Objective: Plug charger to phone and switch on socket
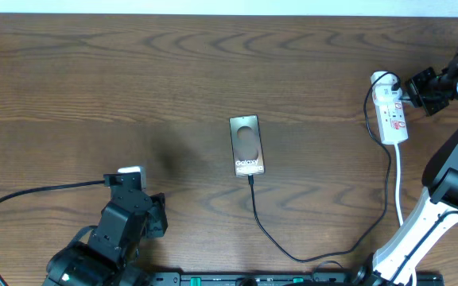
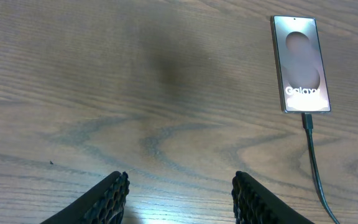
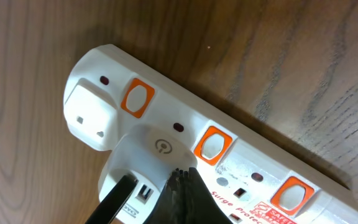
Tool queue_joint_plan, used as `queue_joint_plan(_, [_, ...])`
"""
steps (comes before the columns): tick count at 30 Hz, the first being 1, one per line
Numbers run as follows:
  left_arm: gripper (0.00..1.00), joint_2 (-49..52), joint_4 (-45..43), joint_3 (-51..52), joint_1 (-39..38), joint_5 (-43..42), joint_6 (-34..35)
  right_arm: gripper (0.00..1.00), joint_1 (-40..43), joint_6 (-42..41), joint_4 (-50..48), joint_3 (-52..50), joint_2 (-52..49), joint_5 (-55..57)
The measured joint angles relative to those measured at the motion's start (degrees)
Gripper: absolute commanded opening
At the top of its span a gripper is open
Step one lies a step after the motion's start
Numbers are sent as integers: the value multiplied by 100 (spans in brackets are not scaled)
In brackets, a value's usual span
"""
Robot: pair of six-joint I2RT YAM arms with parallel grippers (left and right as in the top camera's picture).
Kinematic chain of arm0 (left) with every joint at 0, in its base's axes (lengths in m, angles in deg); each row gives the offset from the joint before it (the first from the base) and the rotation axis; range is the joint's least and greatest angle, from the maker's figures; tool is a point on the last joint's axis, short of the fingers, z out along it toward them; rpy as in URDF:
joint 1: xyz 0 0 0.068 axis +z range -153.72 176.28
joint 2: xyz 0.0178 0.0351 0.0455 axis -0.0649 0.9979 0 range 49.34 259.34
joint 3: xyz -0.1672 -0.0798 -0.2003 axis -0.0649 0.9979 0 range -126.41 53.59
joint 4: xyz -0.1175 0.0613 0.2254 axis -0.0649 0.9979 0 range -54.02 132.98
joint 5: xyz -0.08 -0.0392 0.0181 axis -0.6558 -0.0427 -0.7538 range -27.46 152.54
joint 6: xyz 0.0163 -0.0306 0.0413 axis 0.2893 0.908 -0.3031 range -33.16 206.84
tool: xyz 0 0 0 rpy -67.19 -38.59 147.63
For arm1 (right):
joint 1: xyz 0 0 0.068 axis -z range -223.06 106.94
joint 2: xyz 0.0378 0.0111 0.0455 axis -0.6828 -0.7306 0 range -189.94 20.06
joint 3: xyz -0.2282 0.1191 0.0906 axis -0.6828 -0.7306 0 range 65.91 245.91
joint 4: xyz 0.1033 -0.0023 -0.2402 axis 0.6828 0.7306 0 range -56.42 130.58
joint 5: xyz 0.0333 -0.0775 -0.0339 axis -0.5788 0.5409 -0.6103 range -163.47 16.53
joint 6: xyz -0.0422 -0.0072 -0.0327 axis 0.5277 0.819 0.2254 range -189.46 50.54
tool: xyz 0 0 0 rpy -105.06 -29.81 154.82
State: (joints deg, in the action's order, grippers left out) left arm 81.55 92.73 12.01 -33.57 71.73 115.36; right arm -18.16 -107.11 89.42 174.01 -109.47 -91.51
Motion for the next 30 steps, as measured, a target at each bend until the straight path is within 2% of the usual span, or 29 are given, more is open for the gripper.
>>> queue_joint_plan(13, [56,0,2,0,0,0,0,1,-37,131,-79,125,-420,205])
queue_joint_plan(30, [56,0,2,0,0,0,0,1,-566,448,271,254,-387,1471])
